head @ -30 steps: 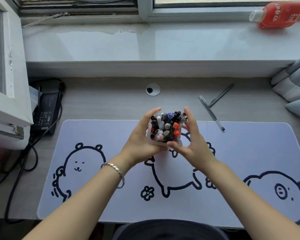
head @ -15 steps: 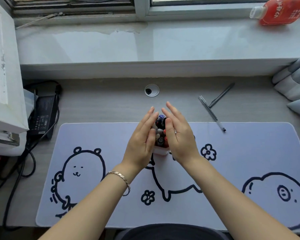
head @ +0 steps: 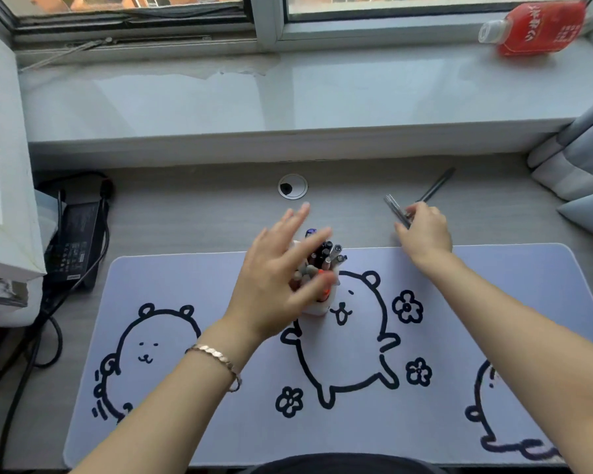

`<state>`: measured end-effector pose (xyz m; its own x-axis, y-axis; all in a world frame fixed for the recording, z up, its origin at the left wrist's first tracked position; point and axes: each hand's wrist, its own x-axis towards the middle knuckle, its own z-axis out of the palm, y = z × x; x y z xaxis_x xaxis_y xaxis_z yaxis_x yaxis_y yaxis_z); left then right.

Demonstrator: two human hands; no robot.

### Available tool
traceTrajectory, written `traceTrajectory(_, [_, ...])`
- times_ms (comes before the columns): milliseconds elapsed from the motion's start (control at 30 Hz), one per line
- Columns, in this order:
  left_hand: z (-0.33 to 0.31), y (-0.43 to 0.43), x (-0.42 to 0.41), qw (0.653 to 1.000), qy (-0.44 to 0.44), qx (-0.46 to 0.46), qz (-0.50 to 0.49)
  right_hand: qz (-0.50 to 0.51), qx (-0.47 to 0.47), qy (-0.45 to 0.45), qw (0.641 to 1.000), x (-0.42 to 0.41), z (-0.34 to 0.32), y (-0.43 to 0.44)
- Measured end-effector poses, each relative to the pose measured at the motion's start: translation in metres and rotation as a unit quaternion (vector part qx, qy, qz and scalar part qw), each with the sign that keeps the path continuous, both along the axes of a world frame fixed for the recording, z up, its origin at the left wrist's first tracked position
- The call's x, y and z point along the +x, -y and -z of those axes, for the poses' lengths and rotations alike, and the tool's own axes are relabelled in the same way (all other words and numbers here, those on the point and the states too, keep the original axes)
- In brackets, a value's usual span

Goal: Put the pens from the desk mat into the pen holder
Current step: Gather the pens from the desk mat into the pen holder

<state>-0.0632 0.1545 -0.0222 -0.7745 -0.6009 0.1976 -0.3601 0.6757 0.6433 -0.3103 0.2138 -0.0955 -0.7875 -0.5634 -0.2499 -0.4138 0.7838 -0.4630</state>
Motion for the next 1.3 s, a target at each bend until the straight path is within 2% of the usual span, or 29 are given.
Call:
traceTrajectory(67, [0.01, 0.004, -0.006, 0.989, 0.063, -0.124, 0.044, -0.013, 0.035, 0.003, 0.999, -0.004, 0.003, 0.002])
traceTrajectory(100, [0.012, 0.005, -0.009, 0.989, 0.066, -0.129, 0.042, -0.025, 0.046, -0.001, 0.999, -0.004, 0.004, 0.002])
traceTrajectory(167, [0.013, 0.002, -0.012, 0.997, 0.012, -0.07, 0.025, -0.048, 0.025, -0.007, 0.999, -0.002, 0.003, 0.0])
traceTrajectory(267, [0.016, -0.004, -0.013, 0.999, -0.048, -0.006, -0.011, -0.055, -0.136, 0.045, 0.988, 0.014, -0.016, -0.011])
traceTrajectory(333, [0.016, -0.006, -0.014, 0.997, -0.063, 0.027, -0.027, -0.049, -0.27, 0.103, 0.956, 0.031, -0.039, -0.024])
traceTrajectory(400, [0.015, -0.008, -0.015, 0.996, -0.071, 0.046, -0.034, -0.051, -0.387, 0.159, 0.907, 0.052, -0.062, -0.04])
traceTrajectory(467, [0.014, -0.008, -0.015, 0.995, -0.074, 0.054, -0.037, -0.085, -0.458, 0.186, 0.865, 0.072, -0.076, -0.051])
traceTrajectory(567, [0.013, -0.009, -0.015, 0.994, -0.074, 0.065, -0.042, -0.122, -0.509, 0.193, 0.83, 0.094, -0.077, -0.05])
traceTrajectory(767, [0.005, -0.005, -0.011, 0.986, -0.067, 0.151, -0.027, -0.161, -0.549, 0.124, 0.811, 0.115, -0.072, -0.043])
traceTrajectory(833, [0.002, -0.003, -0.008, 0.985, -0.053, 0.162, -0.007, -0.166, -0.535, 0.104, 0.822, 0.116, -0.065, -0.041])
traceTrajectory(933, [0.001, -0.002, 0.0, 0.989, -0.027, 0.142, 0.008, -0.235, -0.46, 0.001, 0.856, 0.119, -0.045, -0.04])
traceTrajectory(1100, [0.004, 0.003, 0.007, 0.998, 0.017, 0.052, 0.031, -0.228, -0.437, -0.094, 0.865, 0.131, -0.032, -0.043])
traceTrajectory(1167, [0.005, 0.004, 0.006, 0.999, 0.03, 0.034, 0.021, -0.26, -0.424, -0.084, 0.864, 0.123, -0.036, -0.043])
traceTrajectory(1233, [0.006, 0.004, 0.005, 0.999, 0.039, 0.035, 0.014, -0.263, -0.419, -0.021, 0.869, 0.101, -0.039, -0.039])
traceTrajectory(1300, [0.006, 0.003, 0.005, 0.998, 0.043, 0.05, 0.011, -0.151, -0.377, 0.015, 0.914, 0.066, -0.036, -0.028])
